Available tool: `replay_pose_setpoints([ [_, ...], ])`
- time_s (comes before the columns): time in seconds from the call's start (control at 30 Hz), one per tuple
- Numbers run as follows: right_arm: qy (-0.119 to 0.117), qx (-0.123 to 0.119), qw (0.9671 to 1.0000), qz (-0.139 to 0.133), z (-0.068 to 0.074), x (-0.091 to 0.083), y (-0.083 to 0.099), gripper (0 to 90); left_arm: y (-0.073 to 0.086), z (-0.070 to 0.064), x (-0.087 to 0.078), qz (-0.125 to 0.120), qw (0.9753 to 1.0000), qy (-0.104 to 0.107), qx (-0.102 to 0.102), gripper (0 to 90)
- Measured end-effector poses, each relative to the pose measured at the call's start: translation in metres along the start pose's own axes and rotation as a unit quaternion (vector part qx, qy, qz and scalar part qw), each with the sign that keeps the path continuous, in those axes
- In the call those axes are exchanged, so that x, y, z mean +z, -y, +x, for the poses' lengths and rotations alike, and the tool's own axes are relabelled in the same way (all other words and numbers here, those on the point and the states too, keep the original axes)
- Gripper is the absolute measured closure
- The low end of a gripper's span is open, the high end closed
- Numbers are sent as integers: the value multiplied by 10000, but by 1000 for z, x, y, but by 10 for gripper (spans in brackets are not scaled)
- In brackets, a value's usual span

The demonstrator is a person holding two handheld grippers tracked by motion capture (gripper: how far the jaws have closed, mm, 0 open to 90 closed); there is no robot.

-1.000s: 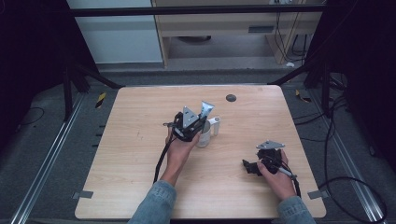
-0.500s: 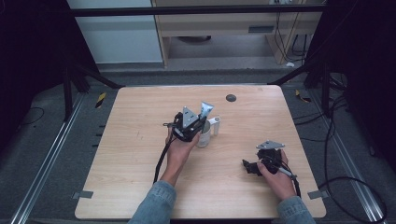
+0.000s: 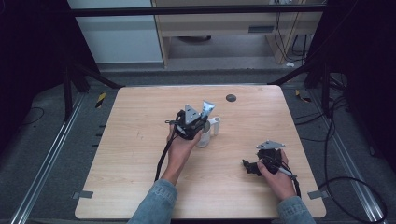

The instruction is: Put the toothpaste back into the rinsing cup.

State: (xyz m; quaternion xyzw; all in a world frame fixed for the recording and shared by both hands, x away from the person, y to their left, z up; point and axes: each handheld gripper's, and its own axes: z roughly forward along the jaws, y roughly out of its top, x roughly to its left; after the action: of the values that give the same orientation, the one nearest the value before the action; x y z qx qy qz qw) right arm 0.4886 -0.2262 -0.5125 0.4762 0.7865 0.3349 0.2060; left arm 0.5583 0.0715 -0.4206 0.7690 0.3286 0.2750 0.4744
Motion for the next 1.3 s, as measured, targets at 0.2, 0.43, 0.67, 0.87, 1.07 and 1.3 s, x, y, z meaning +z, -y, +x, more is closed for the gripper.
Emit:
replay_pose_setpoints([
  [0.2, 1, -8, 10000, -5, 0, 0, 0, 4, -7, -1, 0, 100, 9999, -26, 23, 747],
  [0.43, 1, -7, 10000, -4, 0, 0, 0, 4, -8, -1, 0, 142, 9999, -19, -4, 747],
  [0.67, 5, -6, 10000, -2, 0, 0, 0, 4, -9, -3, 0, 237, 9997, 37, 63, 699],
  [0.87, 1, -7, 10000, -4, 0, 0, 0, 4, -8, -3, 1, 292, 9995, 45, 96, 686],
  [1.07, 2, -6, 10000, -4, 0, 0, 0, 4, -9, -4, 0, 283, 9995, -7, 162, 636],
  [1.3, 2, -8, 10000, -5, 0, 0, 0, 4, -9, -6, 0, 302, 9994, 4, 179, 572],
])
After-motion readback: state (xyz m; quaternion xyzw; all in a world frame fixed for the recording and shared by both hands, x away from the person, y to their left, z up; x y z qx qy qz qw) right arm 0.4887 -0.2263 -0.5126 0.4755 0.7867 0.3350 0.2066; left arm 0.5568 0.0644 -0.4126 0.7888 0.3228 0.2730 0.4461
